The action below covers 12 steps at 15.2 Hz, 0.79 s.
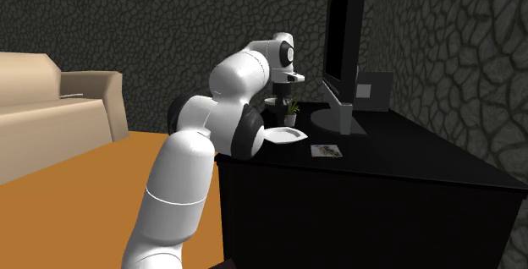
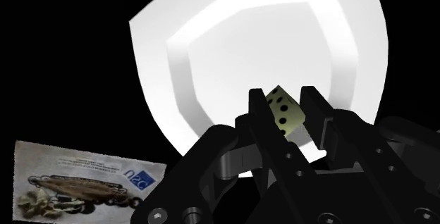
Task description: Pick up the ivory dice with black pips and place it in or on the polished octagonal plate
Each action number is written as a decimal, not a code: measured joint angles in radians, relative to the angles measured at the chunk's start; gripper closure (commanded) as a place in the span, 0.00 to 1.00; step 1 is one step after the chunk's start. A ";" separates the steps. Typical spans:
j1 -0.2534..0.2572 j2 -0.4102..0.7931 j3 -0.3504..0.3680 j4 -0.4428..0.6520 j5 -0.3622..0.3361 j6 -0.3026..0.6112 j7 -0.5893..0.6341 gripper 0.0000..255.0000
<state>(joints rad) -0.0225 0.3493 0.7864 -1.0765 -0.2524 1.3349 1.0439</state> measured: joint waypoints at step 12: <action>-0.081 -0.081 0.004 -0.226 0.062 0.160 -0.019 1.00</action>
<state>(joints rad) -0.1038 0.2678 0.7904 -1.3030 -0.1900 1.4946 1.0254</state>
